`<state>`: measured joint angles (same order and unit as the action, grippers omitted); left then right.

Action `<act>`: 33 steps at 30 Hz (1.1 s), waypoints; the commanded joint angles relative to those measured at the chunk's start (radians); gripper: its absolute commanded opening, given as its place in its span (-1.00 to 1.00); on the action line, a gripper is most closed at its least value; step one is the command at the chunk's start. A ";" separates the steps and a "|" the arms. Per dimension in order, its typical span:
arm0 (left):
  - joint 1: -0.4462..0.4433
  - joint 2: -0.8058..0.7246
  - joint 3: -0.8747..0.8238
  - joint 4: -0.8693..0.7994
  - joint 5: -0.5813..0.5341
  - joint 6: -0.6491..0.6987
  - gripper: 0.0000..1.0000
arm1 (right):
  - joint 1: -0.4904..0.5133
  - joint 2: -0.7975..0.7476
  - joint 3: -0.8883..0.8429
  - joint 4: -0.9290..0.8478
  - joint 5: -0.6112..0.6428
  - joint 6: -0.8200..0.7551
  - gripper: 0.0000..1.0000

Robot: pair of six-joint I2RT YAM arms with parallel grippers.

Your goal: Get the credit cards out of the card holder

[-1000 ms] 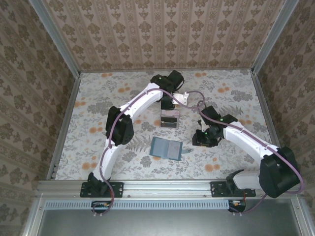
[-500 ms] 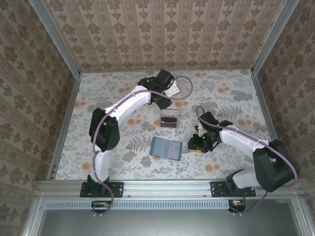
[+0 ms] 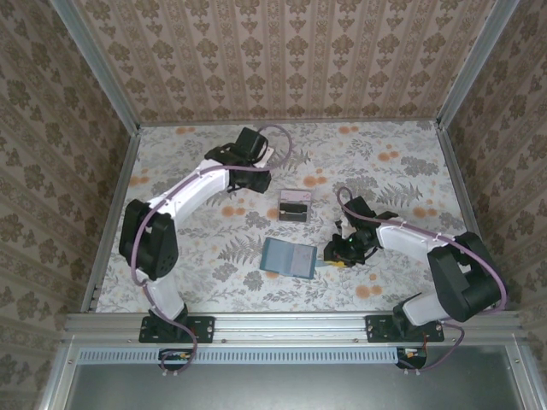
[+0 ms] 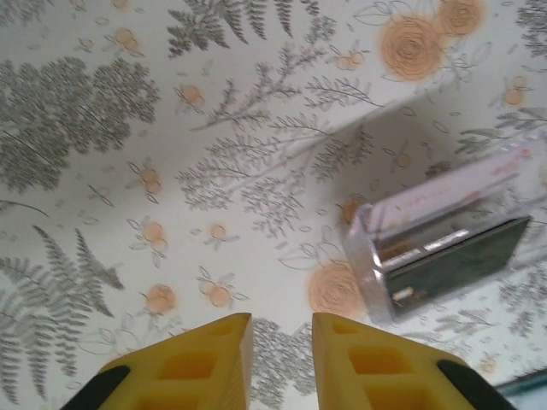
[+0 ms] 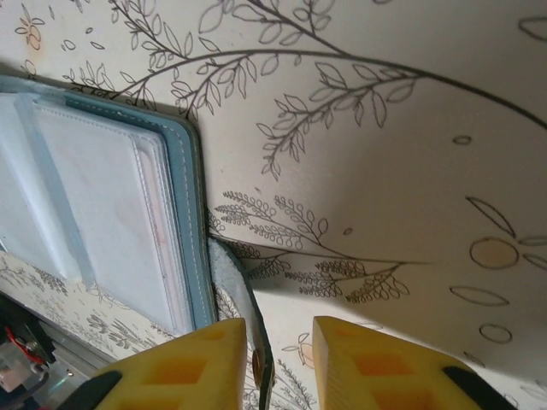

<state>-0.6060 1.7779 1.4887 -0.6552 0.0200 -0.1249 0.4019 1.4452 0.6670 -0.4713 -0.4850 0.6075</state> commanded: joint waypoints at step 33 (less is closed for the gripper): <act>-0.430 -0.013 -0.203 0.112 0.076 -0.669 -0.52 | -0.002 0.060 0.091 -0.048 0.020 -0.040 -0.73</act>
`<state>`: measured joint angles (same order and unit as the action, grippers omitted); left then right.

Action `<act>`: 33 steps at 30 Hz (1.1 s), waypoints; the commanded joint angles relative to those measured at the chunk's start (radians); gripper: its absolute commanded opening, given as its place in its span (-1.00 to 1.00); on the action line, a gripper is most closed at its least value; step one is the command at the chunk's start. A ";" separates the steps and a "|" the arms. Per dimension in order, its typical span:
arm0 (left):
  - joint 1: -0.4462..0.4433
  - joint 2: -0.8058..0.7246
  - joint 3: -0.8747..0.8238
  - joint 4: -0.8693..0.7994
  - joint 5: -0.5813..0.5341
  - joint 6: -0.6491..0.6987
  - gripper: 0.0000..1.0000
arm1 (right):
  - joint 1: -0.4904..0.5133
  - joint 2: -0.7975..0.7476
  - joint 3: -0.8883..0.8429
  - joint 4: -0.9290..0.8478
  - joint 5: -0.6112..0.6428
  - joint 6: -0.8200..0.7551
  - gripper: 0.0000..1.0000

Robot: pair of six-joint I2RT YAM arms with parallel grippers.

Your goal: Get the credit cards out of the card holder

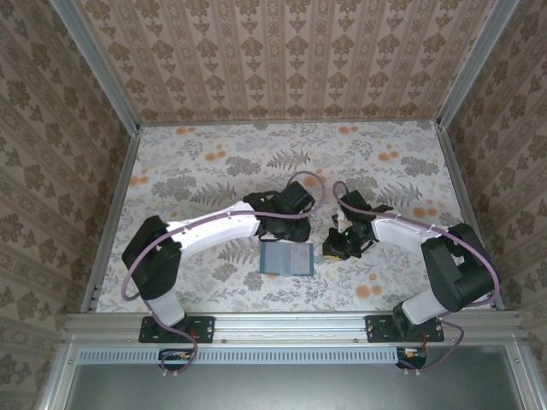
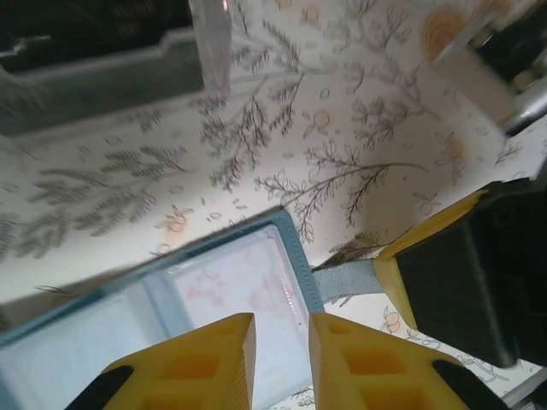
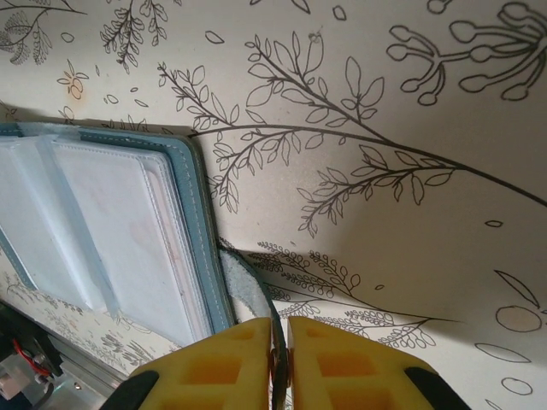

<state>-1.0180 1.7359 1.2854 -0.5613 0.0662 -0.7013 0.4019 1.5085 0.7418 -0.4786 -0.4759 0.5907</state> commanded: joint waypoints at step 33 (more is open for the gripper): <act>-0.043 0.163 -0.068 0.083 0.150 -0.230 -0.38 | -0.003 -0.015 0.014 -0.051 0.013 -0.032 -0.67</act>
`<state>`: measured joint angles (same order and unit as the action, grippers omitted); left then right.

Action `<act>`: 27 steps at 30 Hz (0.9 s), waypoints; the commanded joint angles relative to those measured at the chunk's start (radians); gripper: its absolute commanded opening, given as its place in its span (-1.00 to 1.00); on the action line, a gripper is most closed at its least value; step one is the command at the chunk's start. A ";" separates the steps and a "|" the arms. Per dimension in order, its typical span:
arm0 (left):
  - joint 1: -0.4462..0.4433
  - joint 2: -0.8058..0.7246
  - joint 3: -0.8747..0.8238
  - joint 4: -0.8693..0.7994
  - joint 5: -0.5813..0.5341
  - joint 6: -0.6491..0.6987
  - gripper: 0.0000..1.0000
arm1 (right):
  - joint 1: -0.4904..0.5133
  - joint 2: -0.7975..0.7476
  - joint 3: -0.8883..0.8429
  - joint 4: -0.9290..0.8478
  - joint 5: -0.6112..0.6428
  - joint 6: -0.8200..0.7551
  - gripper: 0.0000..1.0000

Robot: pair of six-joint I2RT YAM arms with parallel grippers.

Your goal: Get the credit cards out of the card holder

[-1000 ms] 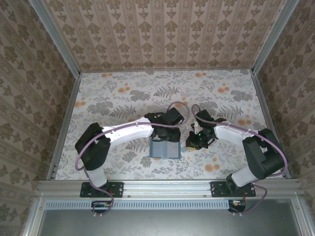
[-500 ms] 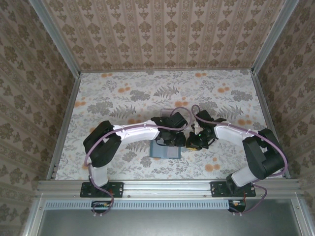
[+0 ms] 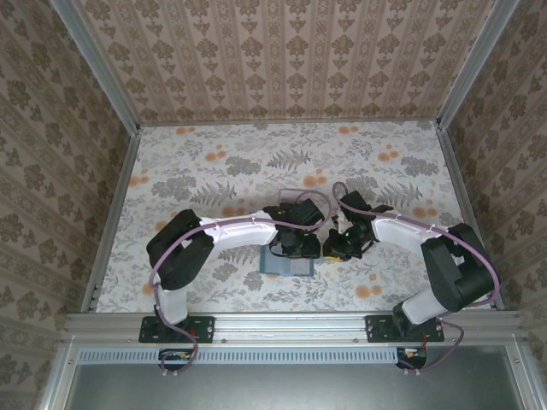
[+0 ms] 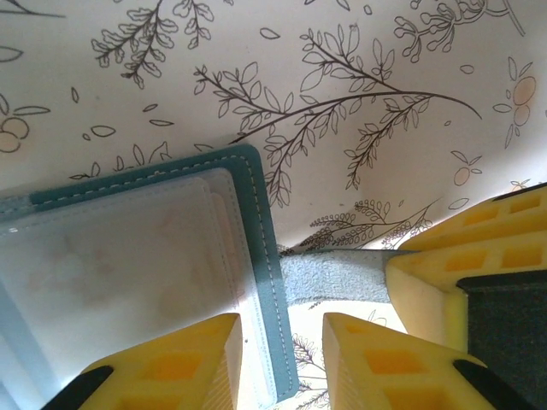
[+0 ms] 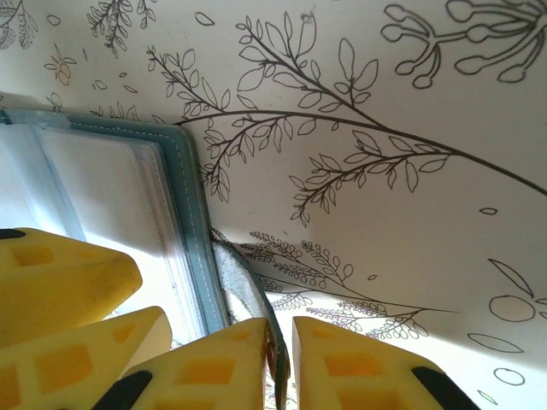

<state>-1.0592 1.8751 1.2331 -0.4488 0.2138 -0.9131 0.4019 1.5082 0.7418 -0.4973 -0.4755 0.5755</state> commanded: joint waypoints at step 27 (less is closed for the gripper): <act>-0.029 0.060 0.113 -0.353 -0.226 0.048 -0.31 | -0.002 0.006 0.022 -0.033 0.017 -0.021 -0.62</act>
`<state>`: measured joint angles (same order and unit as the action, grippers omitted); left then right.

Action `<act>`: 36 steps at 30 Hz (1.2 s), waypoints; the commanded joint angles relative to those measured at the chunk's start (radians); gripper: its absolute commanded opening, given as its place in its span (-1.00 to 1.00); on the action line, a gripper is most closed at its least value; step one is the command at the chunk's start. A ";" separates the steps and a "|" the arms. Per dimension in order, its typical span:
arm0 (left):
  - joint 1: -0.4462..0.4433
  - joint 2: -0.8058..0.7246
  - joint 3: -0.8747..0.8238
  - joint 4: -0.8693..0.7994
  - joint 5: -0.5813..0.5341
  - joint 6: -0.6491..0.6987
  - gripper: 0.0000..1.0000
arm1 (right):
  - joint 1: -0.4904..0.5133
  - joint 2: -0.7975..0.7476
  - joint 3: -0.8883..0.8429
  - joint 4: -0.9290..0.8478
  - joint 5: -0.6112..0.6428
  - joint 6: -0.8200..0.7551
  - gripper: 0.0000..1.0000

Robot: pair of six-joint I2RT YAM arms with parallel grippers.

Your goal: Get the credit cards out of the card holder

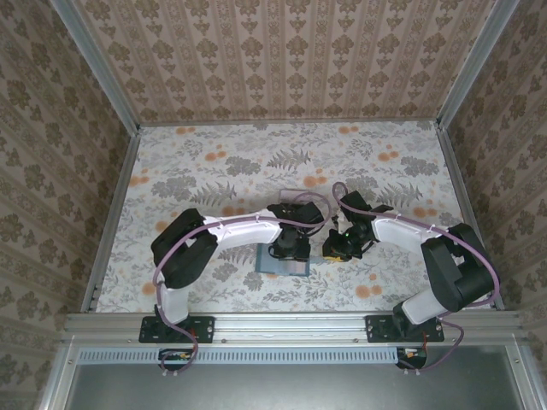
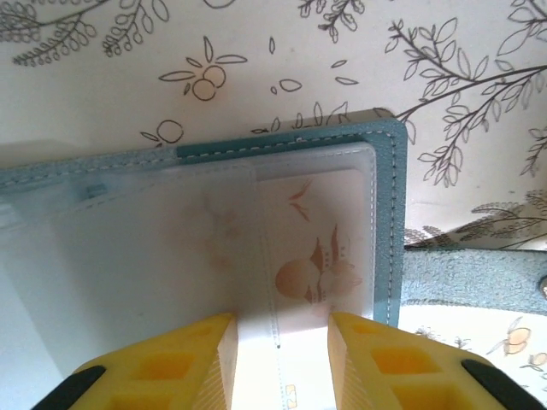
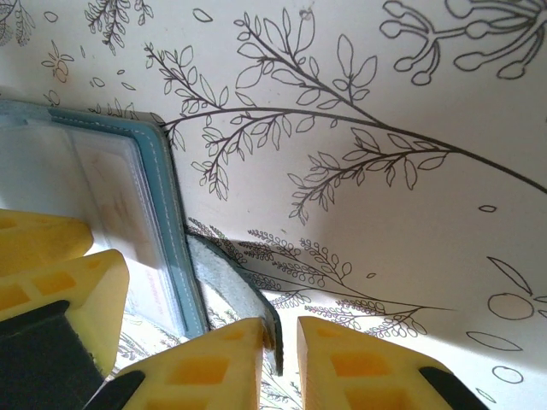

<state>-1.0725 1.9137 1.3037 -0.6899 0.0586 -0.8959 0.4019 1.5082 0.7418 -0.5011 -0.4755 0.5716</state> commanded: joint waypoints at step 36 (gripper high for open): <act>-0.031 0.053 0.070 -0.027 0.017 0.030 -0.27 | -0.003 0.002 0.007 -0.017 0.007 -0.014 -0.74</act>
<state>-1.1088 1.9842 1.3968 -0.7193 0.0551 -0.8455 0.4019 1.5082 0.7418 -0.5007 -0.4755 0.5716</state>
